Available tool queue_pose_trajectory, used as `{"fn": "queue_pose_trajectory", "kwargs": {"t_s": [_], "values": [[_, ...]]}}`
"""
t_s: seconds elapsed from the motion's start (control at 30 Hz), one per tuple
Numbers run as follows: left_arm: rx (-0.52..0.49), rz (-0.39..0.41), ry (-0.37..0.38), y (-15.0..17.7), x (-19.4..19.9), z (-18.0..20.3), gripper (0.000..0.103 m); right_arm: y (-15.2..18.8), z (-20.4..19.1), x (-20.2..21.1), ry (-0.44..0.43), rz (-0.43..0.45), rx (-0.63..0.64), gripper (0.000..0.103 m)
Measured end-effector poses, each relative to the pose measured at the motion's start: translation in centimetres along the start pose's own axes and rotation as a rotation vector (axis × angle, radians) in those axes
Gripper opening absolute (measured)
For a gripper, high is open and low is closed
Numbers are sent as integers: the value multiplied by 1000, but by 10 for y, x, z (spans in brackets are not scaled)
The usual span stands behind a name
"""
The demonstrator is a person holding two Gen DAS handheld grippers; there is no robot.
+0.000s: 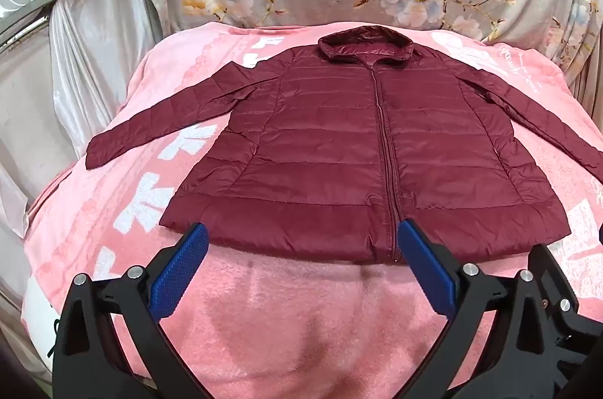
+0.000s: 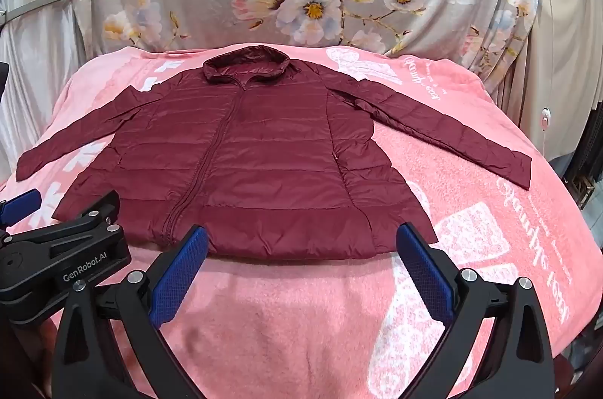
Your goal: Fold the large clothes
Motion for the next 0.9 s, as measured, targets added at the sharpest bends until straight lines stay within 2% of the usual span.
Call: {"fn": "queue_pose_trajectory", "kwargs": {"t_s": [0.9], "values": [[3,4,-2,-11,10,-1,98,-1,0,5,4,12,5,98]]}}
Point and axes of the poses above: each gripper's, at about its wrist camera, not at the fingertips, and x roughly against the way its jaws point, z to its right, y to its underside, the point moved 6 cm from there along -x, roughly the way its jaws point, and after that the axes turned 11 degrees about z, right-handed, at the moved point
